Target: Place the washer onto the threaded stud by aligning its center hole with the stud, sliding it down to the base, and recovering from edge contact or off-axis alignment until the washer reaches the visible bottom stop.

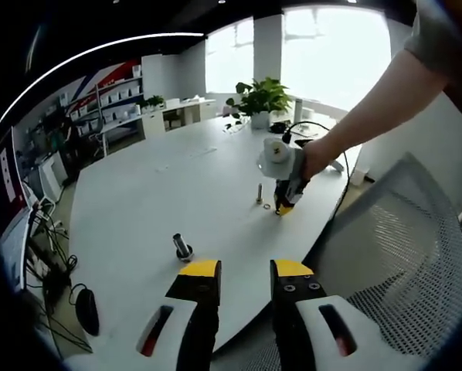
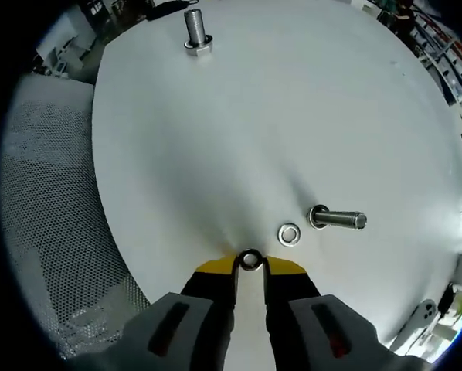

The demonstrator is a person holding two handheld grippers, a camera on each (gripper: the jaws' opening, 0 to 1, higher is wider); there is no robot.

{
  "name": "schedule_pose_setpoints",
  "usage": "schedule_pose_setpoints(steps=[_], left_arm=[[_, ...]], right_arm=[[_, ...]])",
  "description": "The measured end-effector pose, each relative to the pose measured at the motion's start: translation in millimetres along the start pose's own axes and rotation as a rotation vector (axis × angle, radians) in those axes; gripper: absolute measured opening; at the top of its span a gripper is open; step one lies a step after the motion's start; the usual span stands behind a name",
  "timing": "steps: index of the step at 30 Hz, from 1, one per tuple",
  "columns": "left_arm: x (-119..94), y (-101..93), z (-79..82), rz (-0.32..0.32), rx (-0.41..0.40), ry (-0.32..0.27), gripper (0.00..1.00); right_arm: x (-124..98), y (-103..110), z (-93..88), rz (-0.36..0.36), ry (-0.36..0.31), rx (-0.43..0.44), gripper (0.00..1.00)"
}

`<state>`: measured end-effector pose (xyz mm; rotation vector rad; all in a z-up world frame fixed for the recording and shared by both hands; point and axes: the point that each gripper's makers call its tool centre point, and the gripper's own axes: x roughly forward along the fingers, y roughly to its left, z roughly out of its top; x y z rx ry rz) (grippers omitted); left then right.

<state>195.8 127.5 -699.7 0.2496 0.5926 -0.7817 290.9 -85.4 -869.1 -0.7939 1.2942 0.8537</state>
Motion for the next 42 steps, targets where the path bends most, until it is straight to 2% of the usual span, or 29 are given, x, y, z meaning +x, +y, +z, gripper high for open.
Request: schedule_pose_setpoints(steps=[6,10,15,17,20,27,32,37,42], left_arm=[[0,0.9,-1.4,0.006,0.003,0.007,0.23],[0,1.6,-1.3,0.011,0.005,0.007,0.23],[0,1.2,-1.4,0.009,0.008,0.008,0.23],[0,1.7,-0.8,0.011,0.006,0.004,0.23],[-1,2.3,-1.1,0.013,0.002,0.004,0.23],[-1,1.1,1.1,0.008,0.008,-0.005,0.23],[-2,2.2,2.4,0.011,0.004,-0.014,0.23],[-2,0.7,4.0,0.003,0.000,-0.024,0.23],[-1,-5.2,4.0,-0.010,0.033,-0.019,0.23]], right_arm=[[1,-4,-2.8,0.058,0.075,0.080,0.13],[2,-1,-2.6,0.046,0.117,0.046,0.13],[2,1,-3.0,0.005,0.174,0.092,0.15],[2,2,-3.2,-0.017,0.184,0.078,0.15],[4,-8,-8.0,-0.030,0.177,0.077,0.15],[7,-11,-6.3,-0.031,0.033,0.167,0.15],[10,-11,-6.0,-0.061,-0.021,0.165,0.15],[12,-14,-4.4,-0.061,-0.009,0.189,0.15],[11,-13,-5.1,-0.072,0.012,0.174,0.15]])
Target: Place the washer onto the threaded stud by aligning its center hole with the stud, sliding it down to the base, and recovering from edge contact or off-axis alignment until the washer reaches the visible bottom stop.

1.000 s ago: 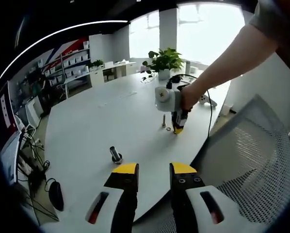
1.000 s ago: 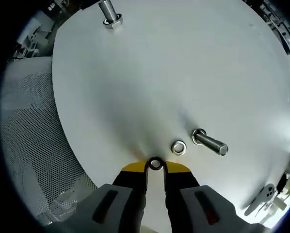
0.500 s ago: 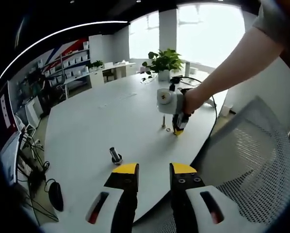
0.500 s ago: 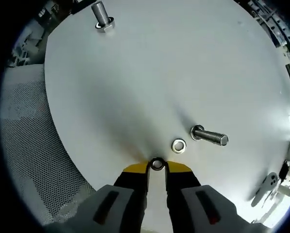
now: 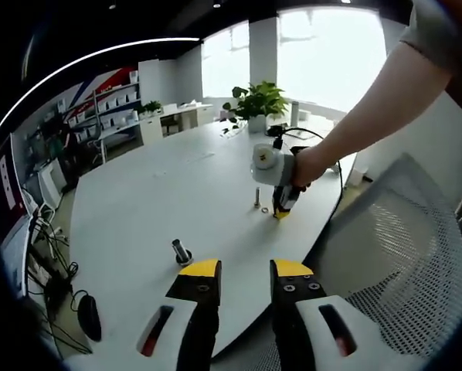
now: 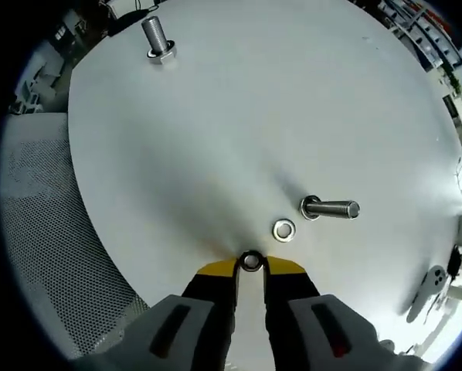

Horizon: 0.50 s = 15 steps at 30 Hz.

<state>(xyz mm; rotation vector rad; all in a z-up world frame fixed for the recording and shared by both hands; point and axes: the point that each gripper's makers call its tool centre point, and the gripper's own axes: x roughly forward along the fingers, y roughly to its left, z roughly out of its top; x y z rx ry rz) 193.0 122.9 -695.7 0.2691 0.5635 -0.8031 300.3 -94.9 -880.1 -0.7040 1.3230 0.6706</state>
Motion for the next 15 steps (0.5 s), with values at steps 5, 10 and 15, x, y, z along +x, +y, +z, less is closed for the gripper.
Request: schedule_pose_setpoints(steps=[5,10,15], left_arm=[[-2.5,2.5,5.0,0.000,-0.020,-0.030,0.24],[-2.5,1.8,6.0,-0.004,-0.027,-0.038,0.25],[-2.2,-0.7,6.3,-0.015,-0.021,-0.038,0.25]], right_arm=[[-0.6,0.6,-1.5,-0.017,-0.039,0.020,0.14],[-1.1,0.4,-0.2,-0.023,-0.071,0.015,0.14],[-2.4,-0.9,-0.9,-0.019,-0.083,0.039,0.13]])
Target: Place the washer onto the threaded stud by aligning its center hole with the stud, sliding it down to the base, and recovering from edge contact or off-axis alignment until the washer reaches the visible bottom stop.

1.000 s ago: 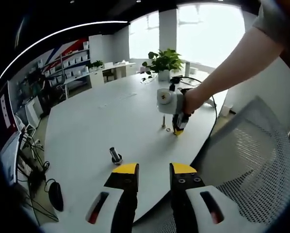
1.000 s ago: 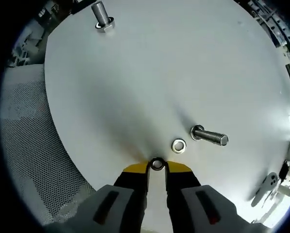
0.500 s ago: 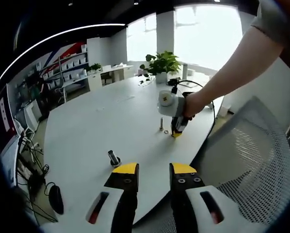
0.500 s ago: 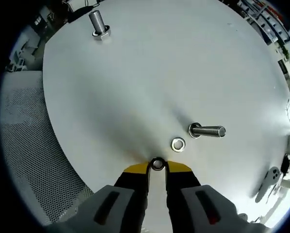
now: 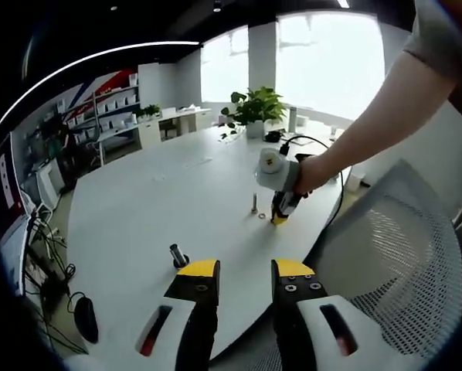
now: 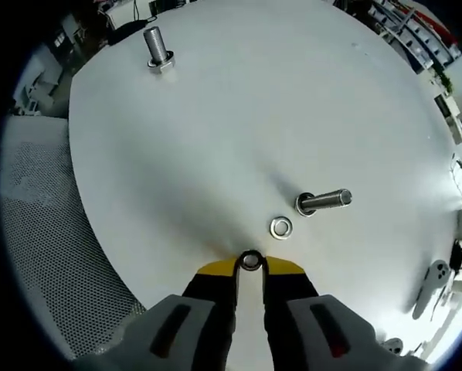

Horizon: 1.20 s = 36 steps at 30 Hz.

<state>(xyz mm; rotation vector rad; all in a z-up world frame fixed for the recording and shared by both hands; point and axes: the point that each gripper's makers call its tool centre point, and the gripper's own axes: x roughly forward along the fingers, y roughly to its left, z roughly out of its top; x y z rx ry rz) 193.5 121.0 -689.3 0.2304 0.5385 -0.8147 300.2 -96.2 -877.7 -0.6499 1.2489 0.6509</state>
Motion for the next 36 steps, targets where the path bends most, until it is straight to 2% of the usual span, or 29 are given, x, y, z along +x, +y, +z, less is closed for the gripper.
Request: schedule_pose_setpoints(steps=[3,7,13,15,18,21,28,31,35,36], left_arm=[[0,0.1,-0.7,-0.004,-0.007,0.002,0.25],[0,-1.3,0.1,-0.008,-0.004,-0.002,0.25],[-1,-0.9,2.4,-0.005,-0.003,-0.015,0.26],[-1,-1.5,4.3,-0.010,-0.006,-0.026,0.27],[-2,-2.8,5.7,-0.017,-0.005,-0.034,0.27],[-2,-3.9,4.8,-0.017,0.003,-0.030,0.26],[-1,-5.4,4.9,-0.021,0.019,-0.026,0.26],[-2,-5.5,4.7,-0.021,0.023,-0.026,0.26],[-3,-4.1,4.8,-0.017,0.010,-0.031,0.25],[-3,-4.1,4.5,-0.018,0.011,-0.030,0.25]], right_arm=[[-4,-4,-5.9,-0.013,-0.005,-0.003,0.13],[-15,-10,-6.7,-0.011,-0.028,0.044,0.13],[-34,-18,-2.0,-0.029,-0.053,0.049,0.13],[-38,-13,-1.8,0.003,-0.052,0.068,0.13],[-48,-16,-1.2,-0.033,-0.061,0.022,0.13],[-59,-21,5.1,-0.045,-0.095,0.035,0.13],[-79,-29,15.7,-0.065,-0.111,0.000,0.13],[-87,-37,27.1,-0.083,-0.135,0.002,0.13],[-85,-42,36.4,-0.083,-0.132,-0.010,0.13],[-83,-42,37.1,-0.087,-0.113,-0.043,0.13]])
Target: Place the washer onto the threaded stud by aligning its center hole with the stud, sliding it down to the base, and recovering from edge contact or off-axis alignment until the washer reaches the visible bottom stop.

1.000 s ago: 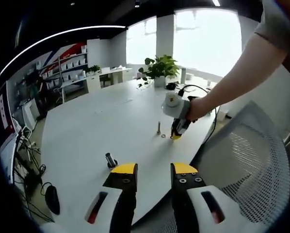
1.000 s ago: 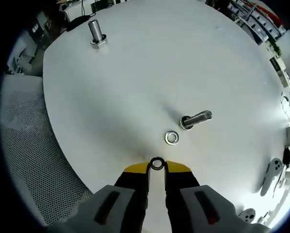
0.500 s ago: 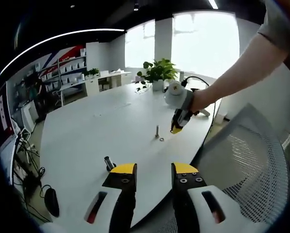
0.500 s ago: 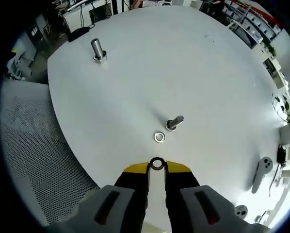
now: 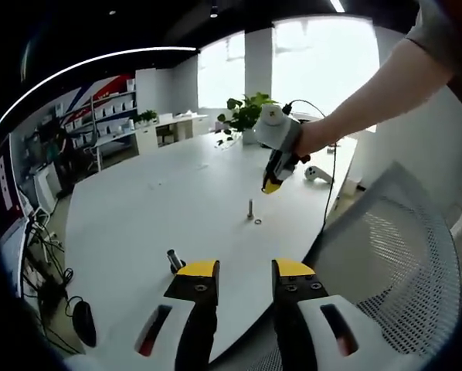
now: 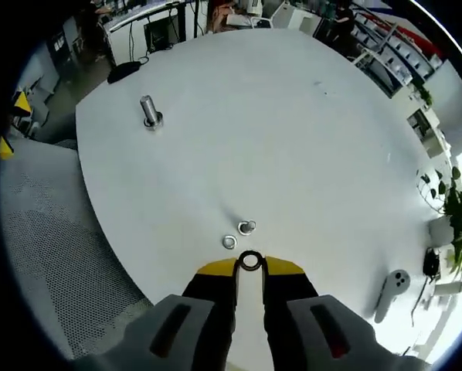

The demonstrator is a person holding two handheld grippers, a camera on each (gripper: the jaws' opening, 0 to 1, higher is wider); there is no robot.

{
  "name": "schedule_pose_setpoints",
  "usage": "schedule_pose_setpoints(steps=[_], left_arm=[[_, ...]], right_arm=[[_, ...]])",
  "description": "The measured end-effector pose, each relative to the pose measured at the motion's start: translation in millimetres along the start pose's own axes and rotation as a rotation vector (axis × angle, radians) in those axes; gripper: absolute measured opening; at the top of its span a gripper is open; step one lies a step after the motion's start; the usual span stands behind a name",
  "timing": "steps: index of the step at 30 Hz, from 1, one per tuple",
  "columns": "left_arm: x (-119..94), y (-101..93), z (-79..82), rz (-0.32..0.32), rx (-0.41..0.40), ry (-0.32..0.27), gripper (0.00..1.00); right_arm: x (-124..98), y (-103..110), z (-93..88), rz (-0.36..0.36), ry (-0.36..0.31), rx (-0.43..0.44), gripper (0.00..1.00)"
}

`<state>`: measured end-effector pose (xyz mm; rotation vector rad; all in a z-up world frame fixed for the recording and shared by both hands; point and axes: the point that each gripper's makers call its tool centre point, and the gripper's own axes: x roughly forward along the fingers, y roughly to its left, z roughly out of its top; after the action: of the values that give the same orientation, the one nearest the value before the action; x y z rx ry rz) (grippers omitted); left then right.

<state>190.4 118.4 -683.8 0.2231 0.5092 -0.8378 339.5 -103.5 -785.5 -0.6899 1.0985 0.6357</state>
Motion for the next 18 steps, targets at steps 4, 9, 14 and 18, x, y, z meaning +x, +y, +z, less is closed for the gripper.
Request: schedule_pose_setpoints(steps=[4,9,14,18], left_arm=[[1,-3.0,-0.9,-0.008,0.012,0.007,0.25],[0,-0.9,0.8,0.000,0.013,0.000,0.25],[0,1.3,1.6,0.006,0.003,-0.004,0.25],[0,2.3,1.4,0.016,0.012,-0.004,0.25]], right_arm=[[2,2,10.8,0.003,-0.006,-0.010,0.13],[7,5,10.7,0.008,0.029,-0.081,0.13],[7,-1,14.1,0.004,0.027,-0.067,0.13],[8,-7,17.0,0.001,0.025,-0.065,0.13]])
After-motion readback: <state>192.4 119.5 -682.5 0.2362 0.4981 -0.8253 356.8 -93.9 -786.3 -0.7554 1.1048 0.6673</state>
